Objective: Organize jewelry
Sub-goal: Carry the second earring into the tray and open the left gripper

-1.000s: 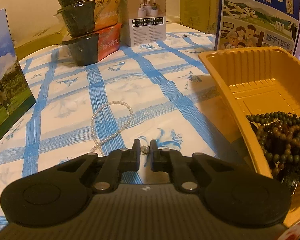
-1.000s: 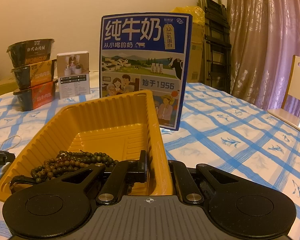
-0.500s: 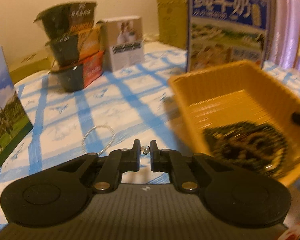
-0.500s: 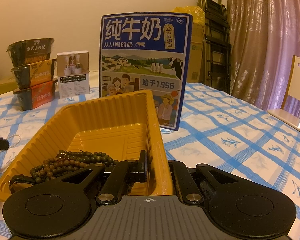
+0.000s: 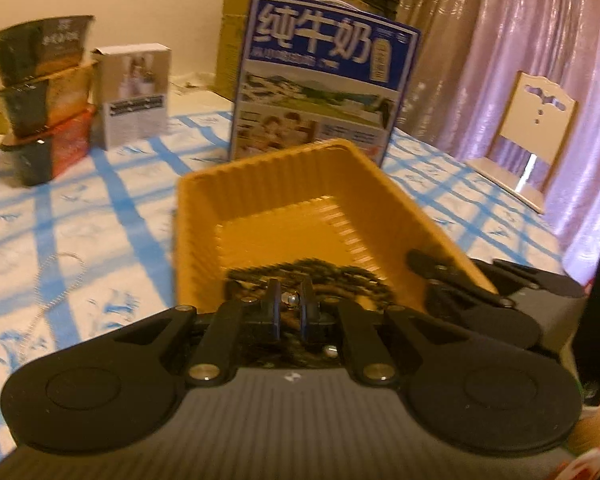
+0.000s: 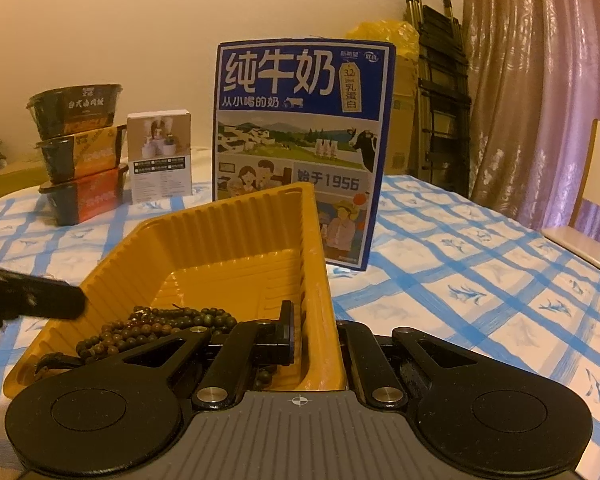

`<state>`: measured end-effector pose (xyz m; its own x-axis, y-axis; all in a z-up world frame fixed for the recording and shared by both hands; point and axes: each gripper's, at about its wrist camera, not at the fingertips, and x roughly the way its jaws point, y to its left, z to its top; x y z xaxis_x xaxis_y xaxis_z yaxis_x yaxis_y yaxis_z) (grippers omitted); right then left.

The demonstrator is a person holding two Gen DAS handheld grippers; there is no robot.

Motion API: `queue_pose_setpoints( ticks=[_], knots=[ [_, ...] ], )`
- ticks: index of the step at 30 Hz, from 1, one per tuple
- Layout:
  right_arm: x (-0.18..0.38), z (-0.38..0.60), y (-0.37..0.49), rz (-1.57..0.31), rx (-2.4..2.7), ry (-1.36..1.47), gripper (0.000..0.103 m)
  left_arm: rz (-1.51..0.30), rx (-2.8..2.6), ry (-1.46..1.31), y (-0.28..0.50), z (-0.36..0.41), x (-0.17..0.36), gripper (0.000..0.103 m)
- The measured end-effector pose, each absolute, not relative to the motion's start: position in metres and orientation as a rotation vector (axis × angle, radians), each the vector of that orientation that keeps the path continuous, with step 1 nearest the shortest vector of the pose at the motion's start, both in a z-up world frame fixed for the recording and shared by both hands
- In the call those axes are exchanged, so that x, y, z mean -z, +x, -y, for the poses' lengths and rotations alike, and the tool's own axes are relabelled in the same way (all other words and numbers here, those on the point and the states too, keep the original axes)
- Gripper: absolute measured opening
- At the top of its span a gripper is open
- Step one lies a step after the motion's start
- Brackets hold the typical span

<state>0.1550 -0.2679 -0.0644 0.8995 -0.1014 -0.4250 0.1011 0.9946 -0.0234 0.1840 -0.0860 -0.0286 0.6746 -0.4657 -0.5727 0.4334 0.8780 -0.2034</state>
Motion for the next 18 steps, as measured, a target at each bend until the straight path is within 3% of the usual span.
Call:
queue_pose_setpoints(
  ticks=[9, 14, 18],
  knots=[
    [0.064, 0.269, 0.154, -0.444, 0.105, 0.002, 0.006, -0.714, 0.517, -0.098, 0.183, 0.095, 0.036, 0.008],
    [0.064, 0.269, 0.154, -0.444, 0.105, 0.002, 0.006, -0.695, 0.498, -0.114, 0.175, 0.086, 0.029, 0.021],
    [0.064, 0.268, 0.155, -0.443, 0.105, 0.001, 0.006, -0.68, 0.471, -0.13, 0.168, 0.074, 0.022, 0.025]
  ],
)
